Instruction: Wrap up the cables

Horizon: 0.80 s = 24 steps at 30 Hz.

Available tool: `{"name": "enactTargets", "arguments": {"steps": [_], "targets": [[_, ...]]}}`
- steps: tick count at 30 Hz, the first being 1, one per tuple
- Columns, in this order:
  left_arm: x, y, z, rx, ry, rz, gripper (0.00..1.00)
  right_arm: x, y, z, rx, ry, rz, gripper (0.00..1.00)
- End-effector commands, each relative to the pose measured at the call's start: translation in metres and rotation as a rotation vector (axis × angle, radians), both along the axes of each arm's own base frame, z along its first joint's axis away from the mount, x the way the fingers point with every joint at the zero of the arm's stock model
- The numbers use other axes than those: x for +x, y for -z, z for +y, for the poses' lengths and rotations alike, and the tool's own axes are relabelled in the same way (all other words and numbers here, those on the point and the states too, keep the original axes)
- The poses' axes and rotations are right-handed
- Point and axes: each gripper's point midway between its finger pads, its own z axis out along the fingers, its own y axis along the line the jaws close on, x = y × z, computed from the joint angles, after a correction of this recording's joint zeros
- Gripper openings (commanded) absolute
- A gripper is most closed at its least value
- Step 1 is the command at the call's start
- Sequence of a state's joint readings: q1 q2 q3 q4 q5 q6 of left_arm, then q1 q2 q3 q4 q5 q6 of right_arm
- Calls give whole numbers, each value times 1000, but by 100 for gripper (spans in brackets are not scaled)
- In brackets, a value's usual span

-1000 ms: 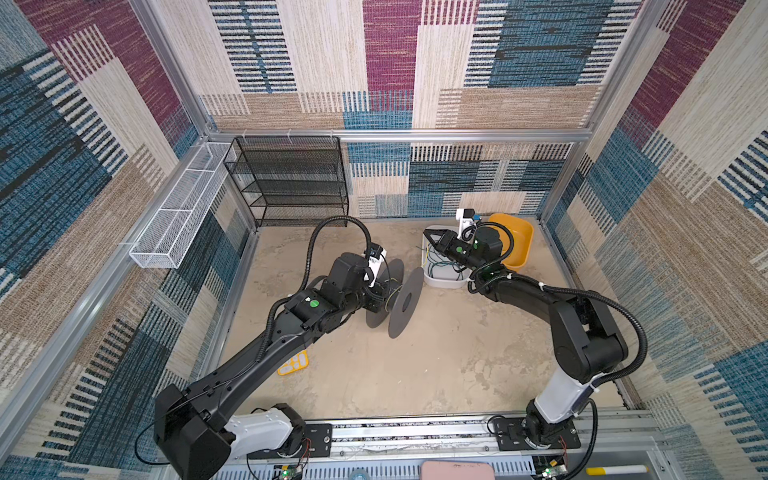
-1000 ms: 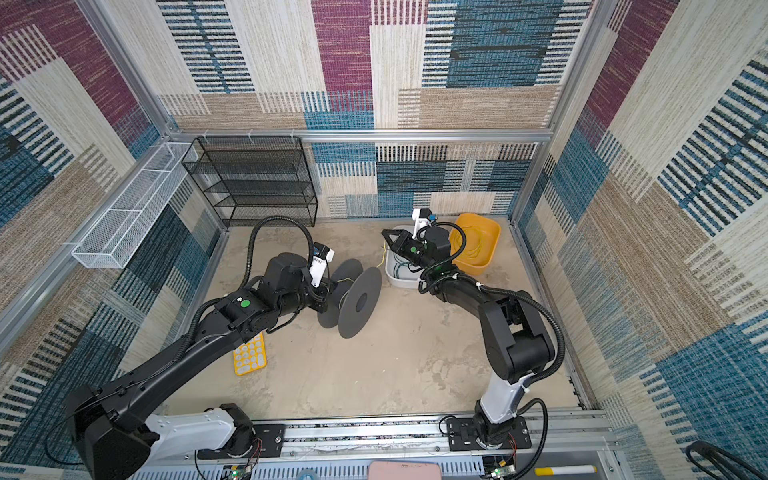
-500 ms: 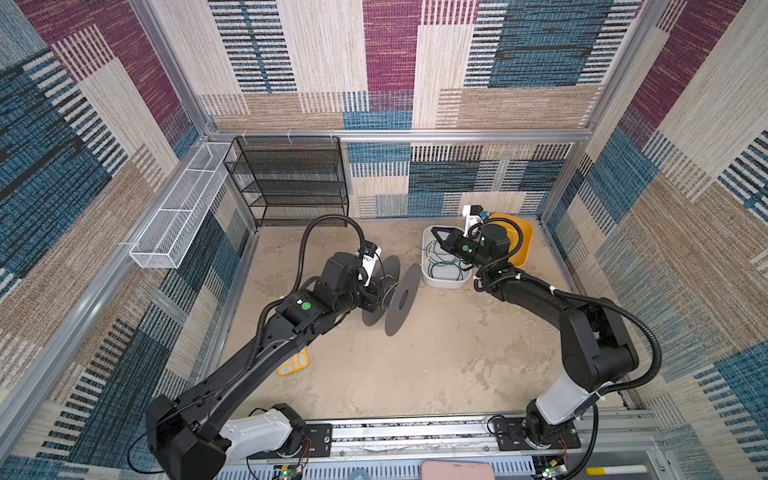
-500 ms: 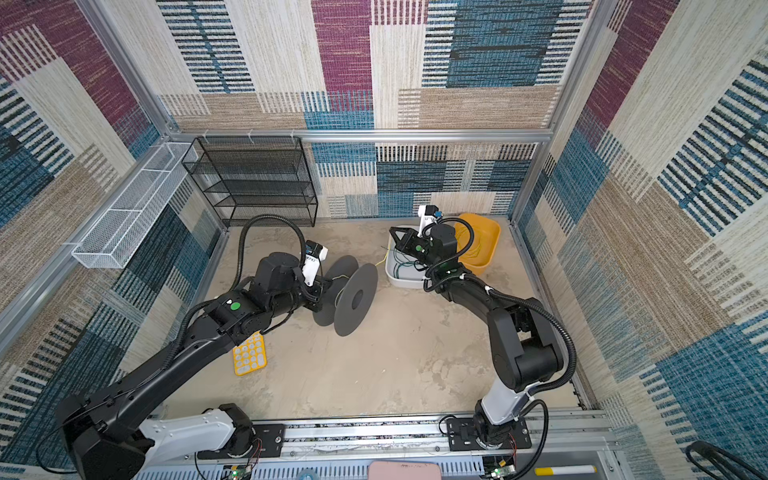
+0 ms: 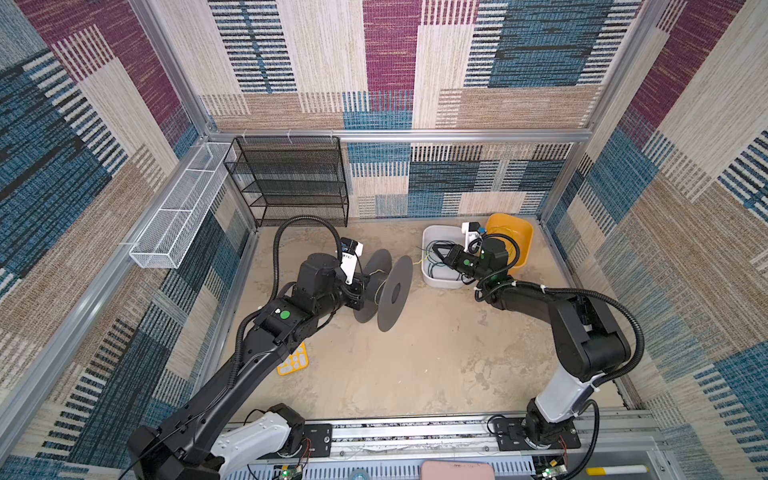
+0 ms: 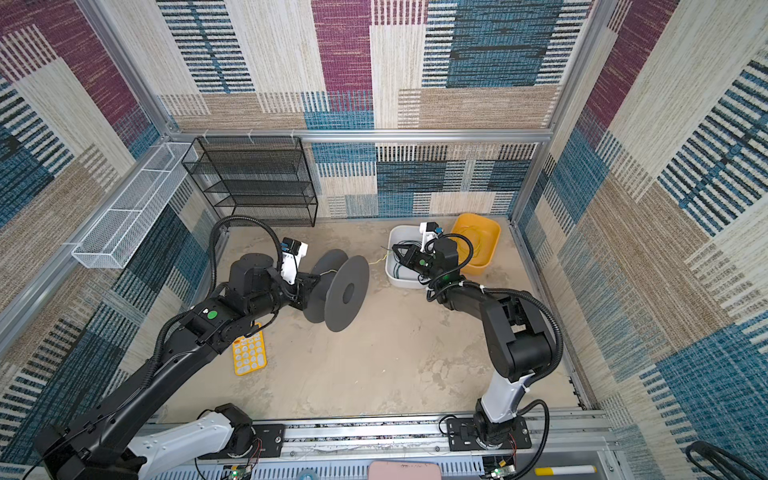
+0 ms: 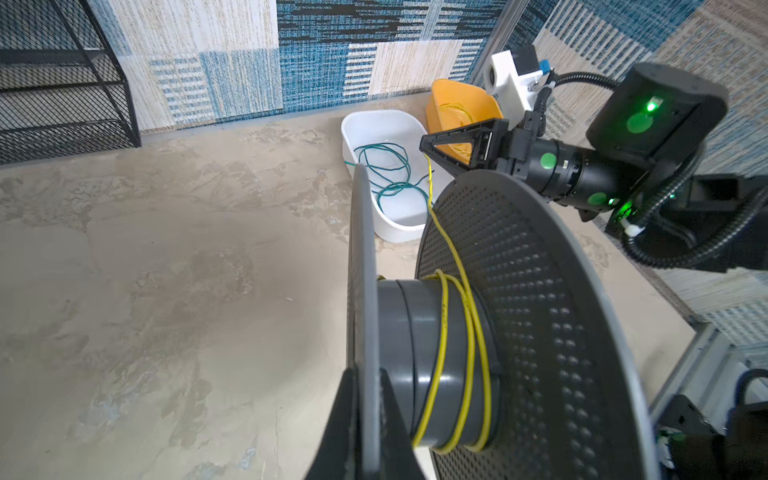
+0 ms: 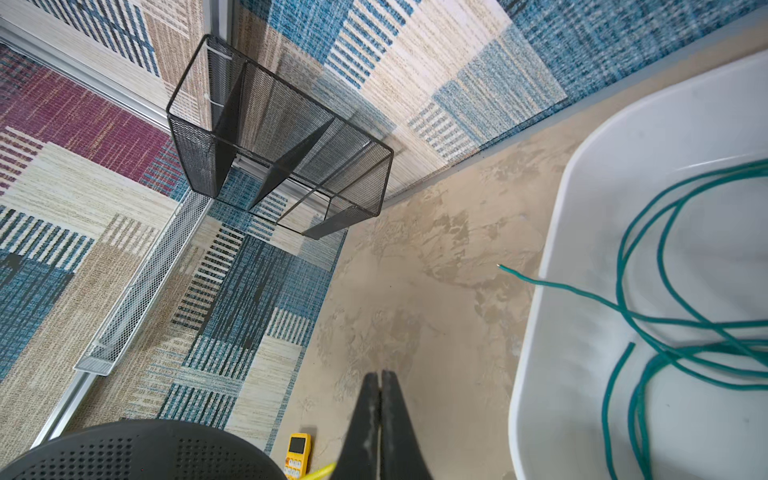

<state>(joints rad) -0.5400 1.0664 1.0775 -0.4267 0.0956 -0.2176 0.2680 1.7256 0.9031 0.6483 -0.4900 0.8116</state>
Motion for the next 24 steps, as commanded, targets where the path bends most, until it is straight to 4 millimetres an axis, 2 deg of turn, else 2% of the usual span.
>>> {"name": "enactTargets", "arguments": {"steps": [1, 8, 13, 24], "targets": [[1, -32, -6, -119, 22, -39, 0, 11, 2, -25, -28, 183, -29, 0], [6, -56, -9, -191, 28, -61, 0, -6, 18, -14, -86, 201, -33, 0], [13, -73, -6, -234, -7, -92, 0, -20, 23, 4, -130, 183, -54, 0], [42, -75, -2, -300, -128, -117, 0, -57, 24, 41, -103, 140, -73, 0]]}}
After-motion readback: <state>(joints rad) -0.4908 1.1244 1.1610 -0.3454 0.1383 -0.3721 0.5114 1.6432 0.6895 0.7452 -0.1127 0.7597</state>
